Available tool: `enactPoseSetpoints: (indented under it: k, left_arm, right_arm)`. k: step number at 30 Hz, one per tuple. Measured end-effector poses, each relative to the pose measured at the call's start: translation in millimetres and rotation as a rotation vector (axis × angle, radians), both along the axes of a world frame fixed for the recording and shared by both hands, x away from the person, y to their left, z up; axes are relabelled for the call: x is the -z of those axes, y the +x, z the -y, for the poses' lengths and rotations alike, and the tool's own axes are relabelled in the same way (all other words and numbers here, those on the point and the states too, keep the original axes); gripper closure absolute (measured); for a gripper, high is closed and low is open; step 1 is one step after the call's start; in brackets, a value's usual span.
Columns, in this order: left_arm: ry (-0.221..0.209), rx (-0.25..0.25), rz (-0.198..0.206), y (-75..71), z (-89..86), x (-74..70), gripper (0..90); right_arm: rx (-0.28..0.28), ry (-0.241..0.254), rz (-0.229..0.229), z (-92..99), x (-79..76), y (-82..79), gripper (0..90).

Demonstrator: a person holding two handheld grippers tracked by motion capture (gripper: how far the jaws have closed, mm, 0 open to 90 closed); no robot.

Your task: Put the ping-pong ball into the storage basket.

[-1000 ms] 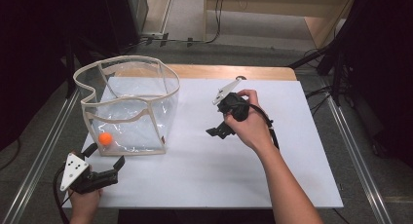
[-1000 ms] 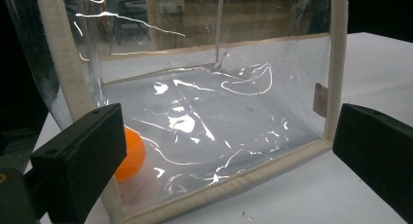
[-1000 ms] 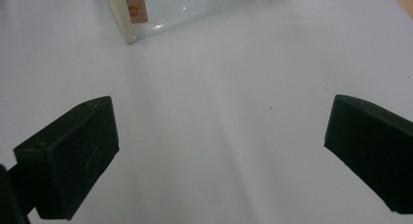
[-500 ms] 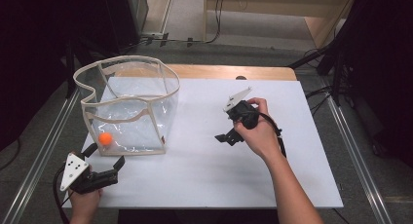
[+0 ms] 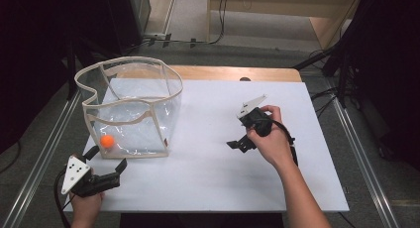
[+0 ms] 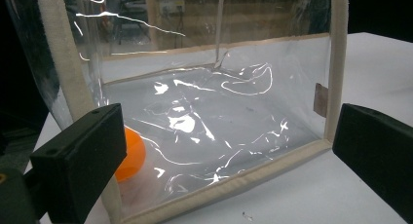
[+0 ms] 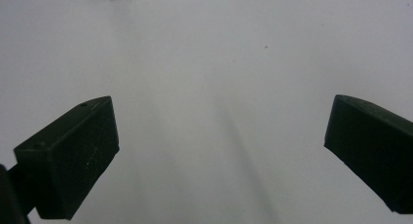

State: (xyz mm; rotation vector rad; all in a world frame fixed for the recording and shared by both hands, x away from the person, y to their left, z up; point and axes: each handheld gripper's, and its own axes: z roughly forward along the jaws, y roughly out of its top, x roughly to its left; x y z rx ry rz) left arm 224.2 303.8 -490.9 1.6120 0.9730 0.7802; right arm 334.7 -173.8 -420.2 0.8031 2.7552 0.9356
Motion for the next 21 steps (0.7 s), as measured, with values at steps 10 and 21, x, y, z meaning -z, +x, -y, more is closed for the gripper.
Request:
enactPoseSetpoints:
  k: [10,21]
  left_arm:
    - [-0.001,-0.001,0.001,-0.5,-0.2,0.0,0.0]
    - [0.001,-0.002,0.002,-0.5,-0.1,0.0,0.0]
  right_arm:
    - [0.025,0.023,-0.003,14.4,16.0,-7.7,0.0]
    - [0.075,0.046,-0.002,37.3,25.4,-20.5,0.0]
